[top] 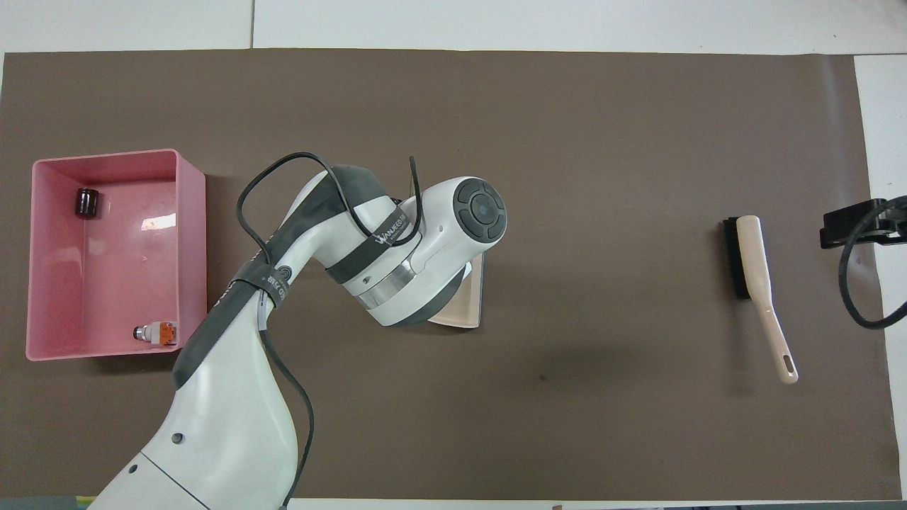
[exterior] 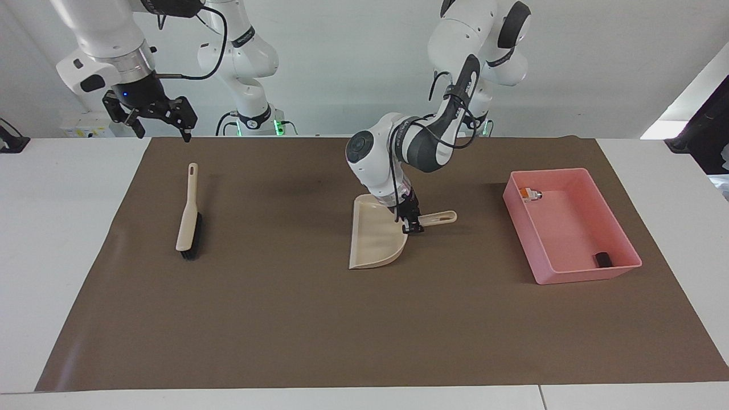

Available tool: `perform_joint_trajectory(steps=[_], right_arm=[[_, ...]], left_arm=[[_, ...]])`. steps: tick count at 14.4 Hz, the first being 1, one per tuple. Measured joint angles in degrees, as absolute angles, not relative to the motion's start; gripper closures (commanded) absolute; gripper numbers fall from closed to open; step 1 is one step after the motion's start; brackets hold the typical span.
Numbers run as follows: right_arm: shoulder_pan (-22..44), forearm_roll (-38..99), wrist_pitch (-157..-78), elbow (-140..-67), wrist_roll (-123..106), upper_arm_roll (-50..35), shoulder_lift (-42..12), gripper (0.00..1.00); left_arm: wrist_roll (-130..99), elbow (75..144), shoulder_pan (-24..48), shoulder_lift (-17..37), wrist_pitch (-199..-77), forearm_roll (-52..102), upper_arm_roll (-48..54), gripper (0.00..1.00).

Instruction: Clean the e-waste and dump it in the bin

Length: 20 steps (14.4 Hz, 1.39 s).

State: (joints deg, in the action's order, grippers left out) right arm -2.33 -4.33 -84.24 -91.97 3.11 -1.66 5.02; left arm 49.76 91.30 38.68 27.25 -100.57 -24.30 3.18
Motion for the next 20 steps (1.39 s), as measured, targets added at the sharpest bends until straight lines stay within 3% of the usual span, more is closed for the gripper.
perform_joint_trajectory(steps=[2,3,9,16,20], right_arm=[[-1.0,-4.2,-84.2,-92.0,3.1,-0.5,5.0,0.0],[-0.4,-3.9,-84.2,-91.9,3.1,0.1,5.0,0.0],[0.0,-1.2,-84.2,-91.7,3.1,2.0,4.7,0.0],[0.1,-1.0,-84.1,-91.7,3.2,2.2,4.7,0.0],[0.1,-1.0,-84.1,-91.8,3.2,2.3,4.7,0.0]], left_arm=[[49.6,91.6,38.7,27.3,-100.9,-24.3,3.2,0.41],[49.5,91.7,38.9,27.3,-101.1,-24.3,3.2,0.0],[48.8,91.8,39.5,26.7,-101.5,-24.2,3.1,0.0],[28.9,100.8,34.5,12.3,-99.2,-24.0,2.2,0.0],[11.8,102.7,28.3,10.5,-97.0,-19.2,1.8,0.0]])
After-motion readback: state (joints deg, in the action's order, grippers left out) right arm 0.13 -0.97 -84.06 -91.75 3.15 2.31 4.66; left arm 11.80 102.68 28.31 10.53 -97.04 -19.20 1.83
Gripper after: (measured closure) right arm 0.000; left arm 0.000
